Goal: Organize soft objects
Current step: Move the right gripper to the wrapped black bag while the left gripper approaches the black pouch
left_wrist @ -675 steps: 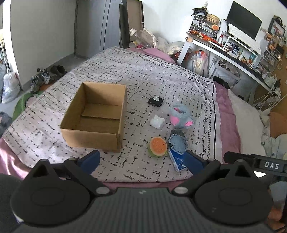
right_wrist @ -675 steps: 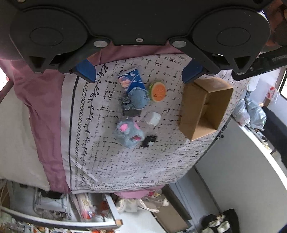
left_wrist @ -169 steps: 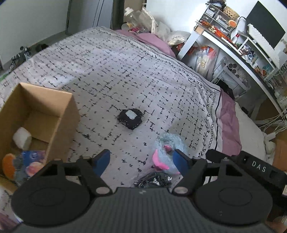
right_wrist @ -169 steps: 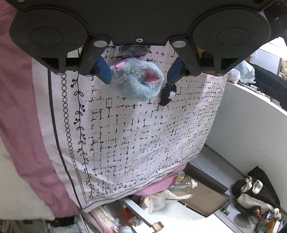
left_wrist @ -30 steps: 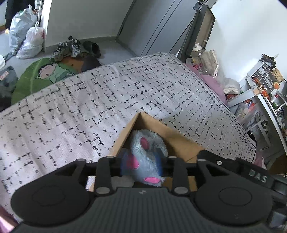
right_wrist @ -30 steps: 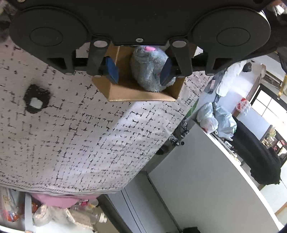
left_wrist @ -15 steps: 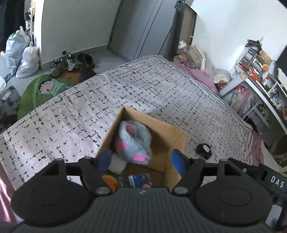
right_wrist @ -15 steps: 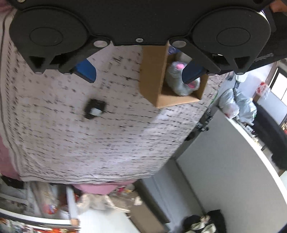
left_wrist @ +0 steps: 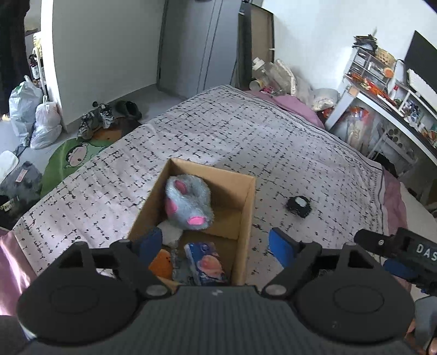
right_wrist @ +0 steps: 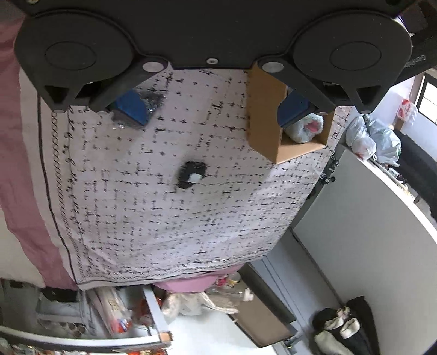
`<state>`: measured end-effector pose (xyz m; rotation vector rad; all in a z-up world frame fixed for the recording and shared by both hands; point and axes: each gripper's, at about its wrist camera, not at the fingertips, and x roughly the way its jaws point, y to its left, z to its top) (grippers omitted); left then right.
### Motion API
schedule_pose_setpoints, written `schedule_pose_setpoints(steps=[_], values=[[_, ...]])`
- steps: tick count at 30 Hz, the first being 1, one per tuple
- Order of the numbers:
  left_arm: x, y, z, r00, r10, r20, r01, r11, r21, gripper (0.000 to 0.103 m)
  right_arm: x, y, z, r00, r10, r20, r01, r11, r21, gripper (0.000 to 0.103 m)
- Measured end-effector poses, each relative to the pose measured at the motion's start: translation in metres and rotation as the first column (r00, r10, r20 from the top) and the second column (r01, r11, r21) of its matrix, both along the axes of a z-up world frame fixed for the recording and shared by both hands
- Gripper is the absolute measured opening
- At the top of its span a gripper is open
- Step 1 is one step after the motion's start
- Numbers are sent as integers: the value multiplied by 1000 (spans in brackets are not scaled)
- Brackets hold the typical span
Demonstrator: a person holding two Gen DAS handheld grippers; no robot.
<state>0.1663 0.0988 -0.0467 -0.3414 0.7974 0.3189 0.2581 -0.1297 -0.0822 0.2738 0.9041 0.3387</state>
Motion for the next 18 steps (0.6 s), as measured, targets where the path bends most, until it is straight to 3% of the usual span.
schedule_pose_setpoints(steps=[4, 11, 18], values=[[2, -13, 5, 1000, -4, -1, 4, 1000, 4, 84, 4, -20, -9, 998, -45, -34, 44, 999, -9, 103], [12, -34, 11, 999, 28, 16, -28, 1000, -14, 84, 18, -67, -26, 978, -139, -154, 150, 987, 64, 103], [33, -55, 8, 1000, 3, 0, -3, 999, -43, 84, 29, -88, -37, 960, -210, -186, 225, 972, 63, 103]])
